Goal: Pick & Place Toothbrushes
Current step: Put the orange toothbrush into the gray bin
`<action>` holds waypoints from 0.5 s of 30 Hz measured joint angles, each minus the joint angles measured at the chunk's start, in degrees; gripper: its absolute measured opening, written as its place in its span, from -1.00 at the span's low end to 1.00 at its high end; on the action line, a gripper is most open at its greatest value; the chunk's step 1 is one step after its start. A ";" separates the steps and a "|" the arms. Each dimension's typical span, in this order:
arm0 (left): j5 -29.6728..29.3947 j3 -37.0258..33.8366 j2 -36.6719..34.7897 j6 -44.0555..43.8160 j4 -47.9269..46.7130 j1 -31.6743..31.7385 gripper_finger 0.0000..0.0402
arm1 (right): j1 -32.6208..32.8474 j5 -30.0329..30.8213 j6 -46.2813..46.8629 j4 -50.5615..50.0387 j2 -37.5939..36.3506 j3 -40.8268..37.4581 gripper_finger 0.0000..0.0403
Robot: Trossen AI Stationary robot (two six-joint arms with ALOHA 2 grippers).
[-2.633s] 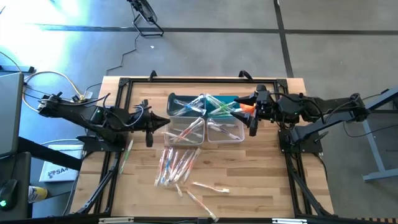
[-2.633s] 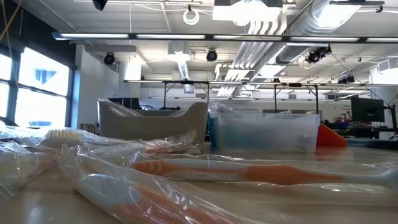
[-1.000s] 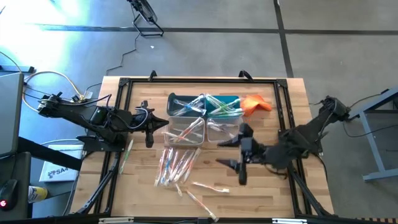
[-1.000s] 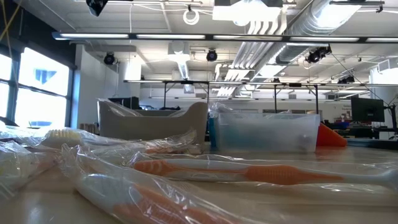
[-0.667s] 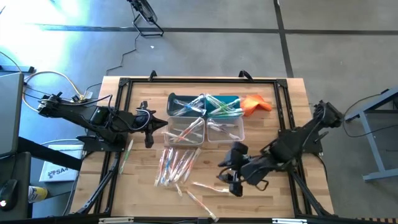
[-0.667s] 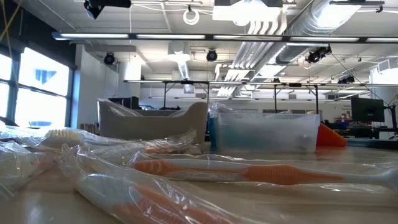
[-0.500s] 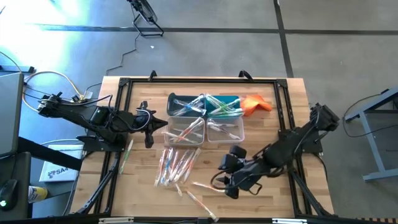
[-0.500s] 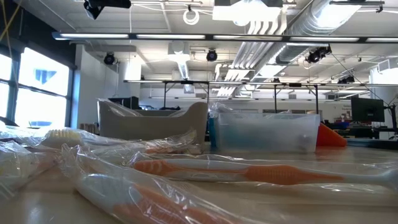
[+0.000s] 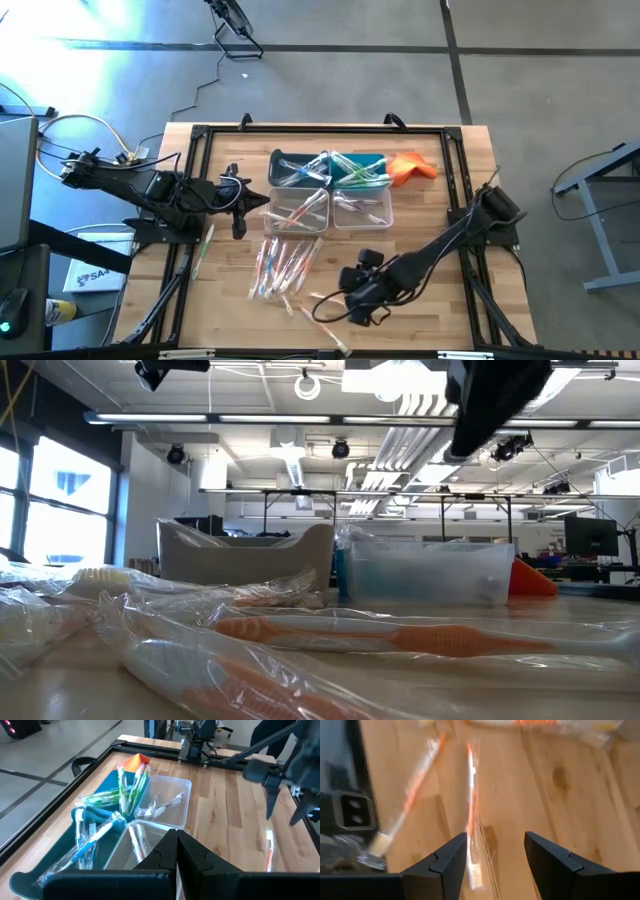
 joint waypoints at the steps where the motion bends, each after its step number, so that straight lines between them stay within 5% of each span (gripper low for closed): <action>1: 0.00 0.01 0.00 0.00 0.00 0.00 -1.00 | 0.04 -0.29 -0.05 -0.31 0.89 0.00 -0.05; 15: 0.02 0.00 0.02 -0.02 0.00 0.00 -1.00 | 1.05 -6.20 -0.08 2.27 8.27 0.00 -0.05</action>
